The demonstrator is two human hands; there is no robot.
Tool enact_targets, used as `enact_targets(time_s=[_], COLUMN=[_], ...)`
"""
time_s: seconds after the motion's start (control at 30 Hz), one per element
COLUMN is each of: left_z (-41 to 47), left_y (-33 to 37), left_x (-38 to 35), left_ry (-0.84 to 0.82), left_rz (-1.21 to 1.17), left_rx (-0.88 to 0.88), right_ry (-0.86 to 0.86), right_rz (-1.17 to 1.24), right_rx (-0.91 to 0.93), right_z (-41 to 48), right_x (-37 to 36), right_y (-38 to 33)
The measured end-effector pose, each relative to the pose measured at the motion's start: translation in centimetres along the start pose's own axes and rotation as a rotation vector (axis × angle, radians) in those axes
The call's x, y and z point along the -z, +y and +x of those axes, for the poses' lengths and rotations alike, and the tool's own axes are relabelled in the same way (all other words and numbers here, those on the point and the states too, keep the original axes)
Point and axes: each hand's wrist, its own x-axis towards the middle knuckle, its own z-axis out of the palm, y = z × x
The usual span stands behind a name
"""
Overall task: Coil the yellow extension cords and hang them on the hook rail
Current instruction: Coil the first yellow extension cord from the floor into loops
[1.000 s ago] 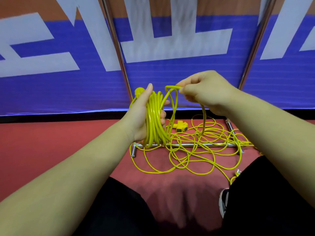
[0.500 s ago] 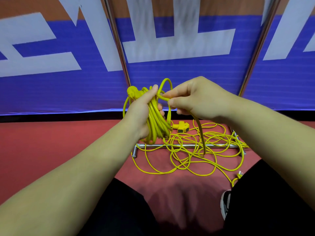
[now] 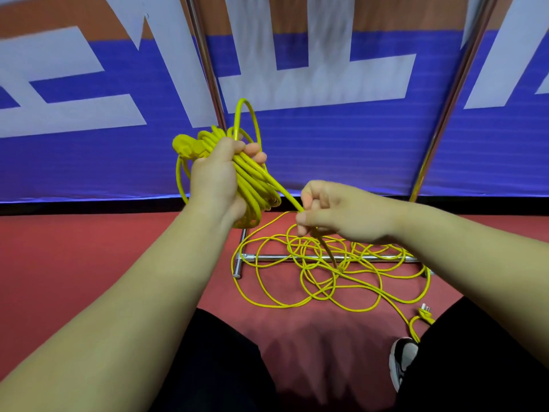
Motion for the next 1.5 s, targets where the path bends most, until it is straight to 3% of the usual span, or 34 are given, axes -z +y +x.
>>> enact_targets(time_s=[0.27, 0.5, 0.73, 0.93, 1.03, 1.2, 1.5], left_z=[1.0, 0.4, -1.0, -1.7, -1.9, -2.1, -2.7], left_y=[2.4, 2.0, 1.5, 1.1, 0.8, 0.3, -2.1], left_x=[2.4, 2.7, 2.6, 2.9, 2.5, 1.6, 0.0], left_ry=[-0.025, -0.195, -0.369, -0.51, -0.531, -0.56, -0.497], left_rz=[-0.274, -0.161, 0.068, 0.158, 0.155, 0.141, 0.226], left_rx=[0.097, 0.136, 0.173, 0.227, 0.233, 0.243, 0.362], right_ry=[0.024, 0.484, 0.66, 0.625, 0.64, 0.562, 0.346], right_rz=[-0.119, 0.033, 0.273, -0.139, -0.063, 0.293, 0.144], right_rx=[-0.293, -0.433, -0.195, -0.166, -0.122, -0.034, 0.156], right_z=[-0.2, 1.4, 1.4, -0.5, -0.7, -1.2, -2.9], right_x=[1.3, 2.6, 4.8, 5.3, 5.4, 4.5, 5.0], right_y=[3.8, 3.1, -0.8, -0.4, -0.5, -2.3, -3.8])
